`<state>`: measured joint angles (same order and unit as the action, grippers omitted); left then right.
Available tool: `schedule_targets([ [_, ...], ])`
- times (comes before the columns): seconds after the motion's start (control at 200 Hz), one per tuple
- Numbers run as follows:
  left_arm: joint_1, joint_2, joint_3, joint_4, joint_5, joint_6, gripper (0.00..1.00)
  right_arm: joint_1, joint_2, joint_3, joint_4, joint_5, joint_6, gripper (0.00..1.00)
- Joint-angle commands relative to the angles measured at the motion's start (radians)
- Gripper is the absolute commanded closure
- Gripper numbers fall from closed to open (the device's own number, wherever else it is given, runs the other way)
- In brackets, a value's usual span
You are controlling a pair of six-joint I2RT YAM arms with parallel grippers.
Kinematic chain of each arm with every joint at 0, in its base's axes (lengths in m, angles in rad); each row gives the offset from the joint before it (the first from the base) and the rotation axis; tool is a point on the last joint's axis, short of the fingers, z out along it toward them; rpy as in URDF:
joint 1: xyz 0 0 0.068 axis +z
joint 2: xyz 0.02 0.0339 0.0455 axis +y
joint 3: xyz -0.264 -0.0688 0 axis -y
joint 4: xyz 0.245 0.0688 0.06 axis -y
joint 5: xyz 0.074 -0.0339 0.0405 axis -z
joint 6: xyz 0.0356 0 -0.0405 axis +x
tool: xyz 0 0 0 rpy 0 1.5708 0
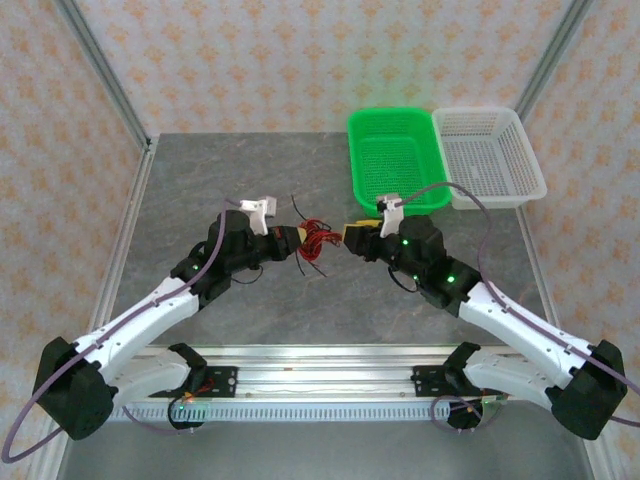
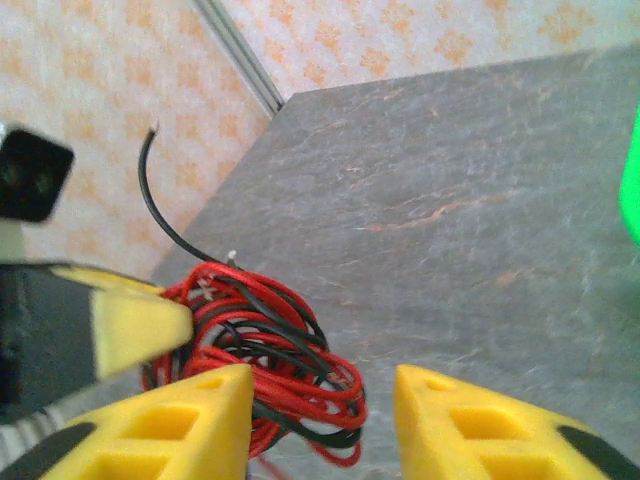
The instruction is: Untangle the cables
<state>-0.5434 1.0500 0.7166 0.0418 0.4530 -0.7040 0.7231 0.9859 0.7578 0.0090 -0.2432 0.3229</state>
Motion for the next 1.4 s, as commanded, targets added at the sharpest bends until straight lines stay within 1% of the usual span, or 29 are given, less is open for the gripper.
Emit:
schedule_targets([
  [0.0,0.002,-0.035,-0.005,0.017,-0.066,-0.017,1.0,-0.001,-0.007,0.028,0.004,-0.007,0.183,0.45],
  [0.07,0.002,-0.044,-0.002,0.009,-0.092,-0.017,1.0,-0.001,-0.001,0.023,0.008,-0.037,0.285,0.37],
  [0.145,0.002,-0.051,0.001,0.006,-0.113,-0.014,1.0,0.004,0.005,-0.001,0.037,-0.058,0.415,0.32],
  [0.29,-0.002,-0.058,0.007,0.003,-0.138,-0.01,1.0,0.023,0.009,-0.074,0.146,-0.058,0.696,0.32],
  [0.365,-0.01,-0.058,0.007,0.003,-0.151,-0.006,1.0,0.04,0.008,-0.101,0.196,-0.036,0.822,0.32],
  [0.42,-0.015,-0.058,0.005,0.001,-0.159,-0.005,1.0,0.062,0.012,-0.107,0.222,-0.009,0.88,0.32],
  [0.546,-0.024,-0.059,0.003,0.01,-0.171,-0.005,1.0,0.098,0.047,-0.081,0.217,0.026,0.97,0.32],
  [0.726,-0.03,-0.065,0.005,0.01,-0.173,-0.002,1.0,0.124,0.127,-0.045,0.242,0.039,1.024,0.32],
  [0.856,-0.032,-0.069,0.007,0.009,-0.17,0.001,1.0,0.129,0.187,-0.035,0.308,0.03,1.05,0.33],
  [1.141,-0.036,-0.068,0.001,0.011,-0.16,0.003,1.0,0.144,0.328,0.058,0.335,0.016,1.02,0.34],
  [1.296,-0.038,-0.071,0.001,0.013,-0.151,0.001,1.0,0.145,0.384,0.08,0.35,0.008,1.016,0.41],
  [1.396,-0.038,-0.077,0.001,0.015,-0.146,0.0,1.0,0.144,0.407,0.091,0.345,0.013,1.007,0.49],
])
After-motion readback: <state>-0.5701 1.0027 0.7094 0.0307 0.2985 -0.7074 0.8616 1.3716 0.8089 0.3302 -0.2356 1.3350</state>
